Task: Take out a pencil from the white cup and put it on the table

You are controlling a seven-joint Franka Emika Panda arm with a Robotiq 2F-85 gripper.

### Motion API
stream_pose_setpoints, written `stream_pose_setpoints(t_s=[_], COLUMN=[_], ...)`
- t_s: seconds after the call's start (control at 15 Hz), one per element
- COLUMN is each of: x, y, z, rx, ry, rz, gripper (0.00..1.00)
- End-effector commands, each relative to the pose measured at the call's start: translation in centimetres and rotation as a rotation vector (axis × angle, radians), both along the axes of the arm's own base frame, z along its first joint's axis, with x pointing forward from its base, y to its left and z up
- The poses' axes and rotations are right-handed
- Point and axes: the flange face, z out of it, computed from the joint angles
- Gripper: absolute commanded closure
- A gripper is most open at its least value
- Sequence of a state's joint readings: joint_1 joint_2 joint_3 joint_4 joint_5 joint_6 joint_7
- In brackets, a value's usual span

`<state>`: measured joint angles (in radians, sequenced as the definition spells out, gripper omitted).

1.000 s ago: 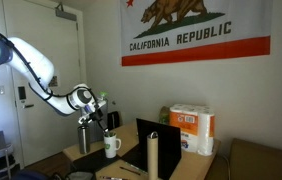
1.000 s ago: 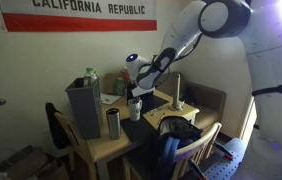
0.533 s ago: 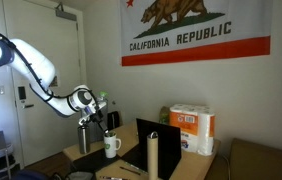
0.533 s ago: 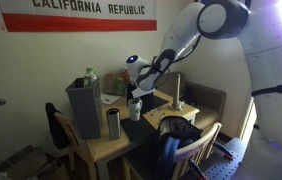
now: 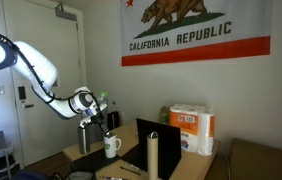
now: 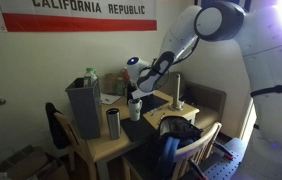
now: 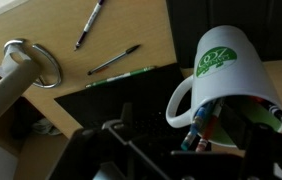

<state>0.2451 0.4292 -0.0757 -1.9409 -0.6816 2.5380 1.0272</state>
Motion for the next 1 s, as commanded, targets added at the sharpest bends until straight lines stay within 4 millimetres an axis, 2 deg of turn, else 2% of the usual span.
stream_pose_setpoints(t_s=[0.0, 0.4, 0.47, 0.6, 0.67, 0.93], x=[0.7, 1.0, 1.0, 1.1, 1.2, 1.3], y=[0.1, 0.5, 0.5, 0.8, 0.9, 1.5], z=[0.3, 0.8, 0.8, 1.1, 1.3, 2.0], rx=[0.016, 0.018, 0.019, 0.024, 0.026, 0.031], ry=[-0.03, -0.043, -0.045, -0.053, -0.059, -0.073], rz=[-0.005, 0.002, 0.004, 0.009, 0.013, 0.019], gripper=[0.42, 0.88, 0.93, 0.96, 0.93, 0.93])
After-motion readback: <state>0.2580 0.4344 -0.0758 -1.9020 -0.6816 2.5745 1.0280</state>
